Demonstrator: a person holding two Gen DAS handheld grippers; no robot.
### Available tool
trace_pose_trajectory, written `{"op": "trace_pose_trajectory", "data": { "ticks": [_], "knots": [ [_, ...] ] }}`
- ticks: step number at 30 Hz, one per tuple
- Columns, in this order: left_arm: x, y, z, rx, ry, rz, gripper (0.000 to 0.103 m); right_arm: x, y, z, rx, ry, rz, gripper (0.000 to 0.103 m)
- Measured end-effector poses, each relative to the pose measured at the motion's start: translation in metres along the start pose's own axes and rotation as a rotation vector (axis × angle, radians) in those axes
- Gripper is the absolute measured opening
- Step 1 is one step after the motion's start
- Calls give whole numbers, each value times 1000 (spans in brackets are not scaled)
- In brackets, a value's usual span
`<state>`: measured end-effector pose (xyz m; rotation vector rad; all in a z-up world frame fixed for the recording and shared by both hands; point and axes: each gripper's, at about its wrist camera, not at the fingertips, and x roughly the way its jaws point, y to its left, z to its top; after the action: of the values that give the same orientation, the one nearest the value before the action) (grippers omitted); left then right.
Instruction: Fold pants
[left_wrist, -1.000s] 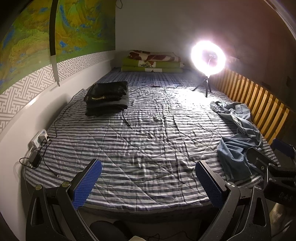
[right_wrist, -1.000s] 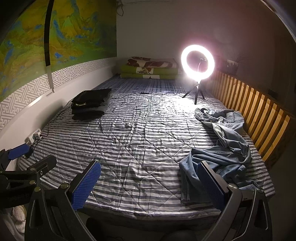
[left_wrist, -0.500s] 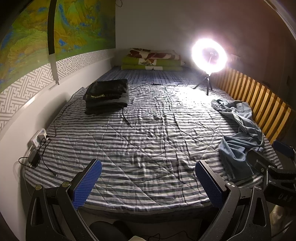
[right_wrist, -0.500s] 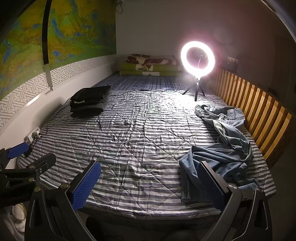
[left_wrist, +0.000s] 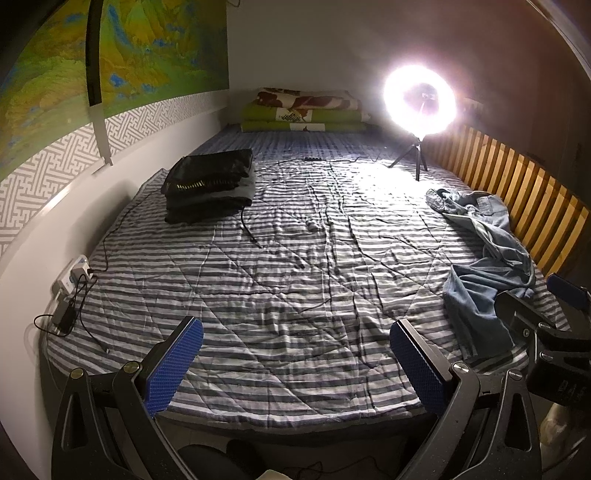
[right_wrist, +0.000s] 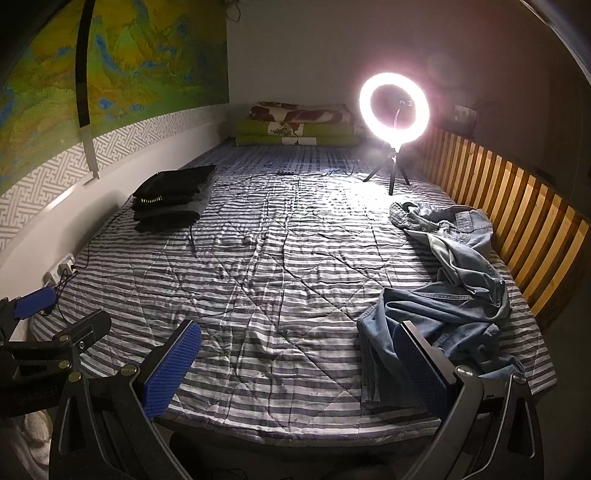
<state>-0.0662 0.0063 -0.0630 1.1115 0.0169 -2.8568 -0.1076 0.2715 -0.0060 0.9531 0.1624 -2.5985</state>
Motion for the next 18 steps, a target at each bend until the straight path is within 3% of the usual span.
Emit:
{"op": "trace_pose_trajectory", "data": {
  "ticks": [18],
  "knots": [
    [49,-21,11,6,40,10,102,43,-29,4,44,35,5,102]
  ]
}}
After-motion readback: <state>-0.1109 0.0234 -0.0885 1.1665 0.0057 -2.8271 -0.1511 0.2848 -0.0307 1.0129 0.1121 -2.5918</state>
